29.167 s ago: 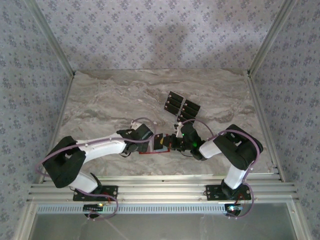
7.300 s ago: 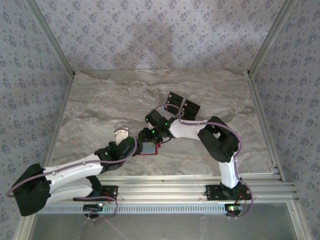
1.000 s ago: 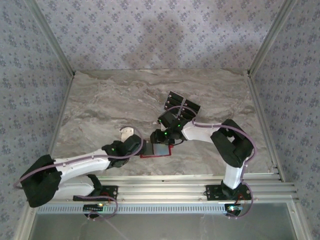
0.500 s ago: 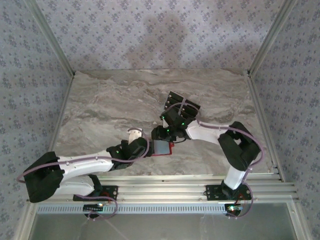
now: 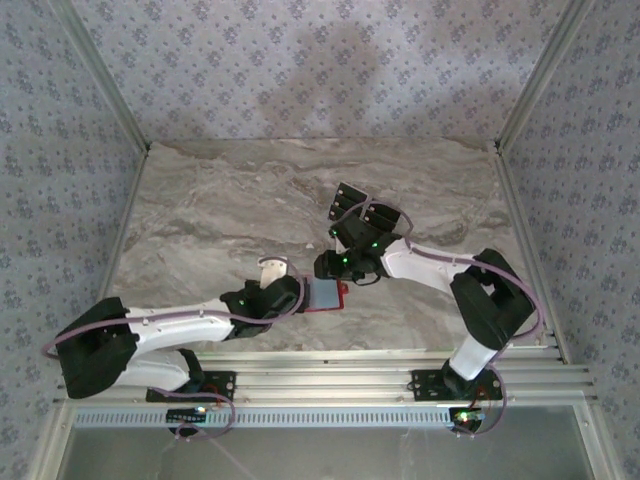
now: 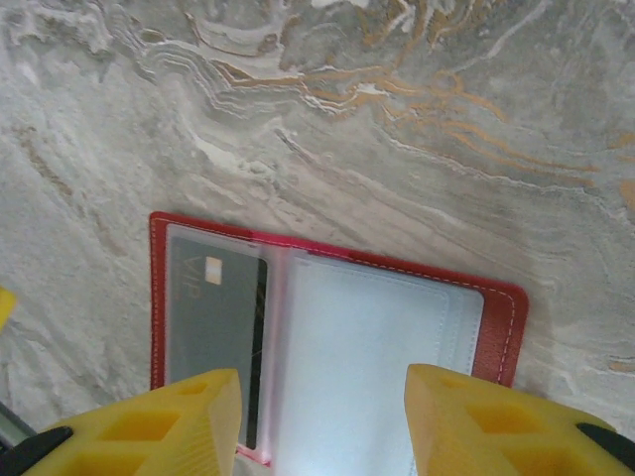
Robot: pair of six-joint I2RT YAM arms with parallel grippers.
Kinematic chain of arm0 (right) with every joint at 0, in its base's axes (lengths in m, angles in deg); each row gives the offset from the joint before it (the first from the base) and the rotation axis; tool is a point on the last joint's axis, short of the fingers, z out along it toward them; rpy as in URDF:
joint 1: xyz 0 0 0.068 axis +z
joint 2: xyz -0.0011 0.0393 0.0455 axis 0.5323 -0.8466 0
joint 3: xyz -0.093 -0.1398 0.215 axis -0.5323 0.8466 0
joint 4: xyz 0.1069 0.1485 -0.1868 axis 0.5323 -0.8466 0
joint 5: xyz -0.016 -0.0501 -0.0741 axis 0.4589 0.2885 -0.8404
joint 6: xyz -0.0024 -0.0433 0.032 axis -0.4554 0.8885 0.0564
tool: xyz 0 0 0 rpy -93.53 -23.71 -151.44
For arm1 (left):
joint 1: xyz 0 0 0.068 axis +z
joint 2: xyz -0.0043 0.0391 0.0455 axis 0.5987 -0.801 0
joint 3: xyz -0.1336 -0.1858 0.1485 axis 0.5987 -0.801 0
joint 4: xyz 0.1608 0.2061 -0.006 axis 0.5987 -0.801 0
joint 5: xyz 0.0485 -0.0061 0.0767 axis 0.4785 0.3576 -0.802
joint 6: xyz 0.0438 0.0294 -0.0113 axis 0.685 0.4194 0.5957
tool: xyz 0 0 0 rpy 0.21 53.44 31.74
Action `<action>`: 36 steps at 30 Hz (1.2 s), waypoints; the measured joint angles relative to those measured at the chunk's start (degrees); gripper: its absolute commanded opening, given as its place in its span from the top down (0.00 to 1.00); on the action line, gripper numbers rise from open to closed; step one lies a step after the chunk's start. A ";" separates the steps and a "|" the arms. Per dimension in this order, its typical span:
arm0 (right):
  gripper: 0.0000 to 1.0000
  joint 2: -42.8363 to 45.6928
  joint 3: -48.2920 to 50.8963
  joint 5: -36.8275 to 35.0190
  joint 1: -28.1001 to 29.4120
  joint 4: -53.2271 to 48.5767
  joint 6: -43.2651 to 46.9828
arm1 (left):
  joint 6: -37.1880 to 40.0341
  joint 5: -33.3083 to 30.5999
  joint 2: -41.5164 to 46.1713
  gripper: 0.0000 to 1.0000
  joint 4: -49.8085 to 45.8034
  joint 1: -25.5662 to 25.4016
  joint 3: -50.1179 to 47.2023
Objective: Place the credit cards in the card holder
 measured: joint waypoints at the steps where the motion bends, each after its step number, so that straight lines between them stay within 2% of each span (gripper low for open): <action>1: 0.51 -0.37 0.00 -0.04 0.07 -0.02 0.09 | 0.00 -0.02 -0.24 0.00 0.00 0.00 0.26; 13: 0.50 -5.35 0.11 0.20 1.40 1.07 0.07 | 0.09 0.00 -1.46 0.00 0.02 0.00 1.18; 28: 0.51 -7.19 -0.66 0.37 3.06 3.74 -0.57 | 1.99 0.17 -2.64 0.00 1.31 0.07 1.09; 36: 0.51 -7.23 -0.66 -0.66 2.73 3.58 -0.57 | 2.58 -2.67 -4.09 0.01 3.28 -0.94 1.09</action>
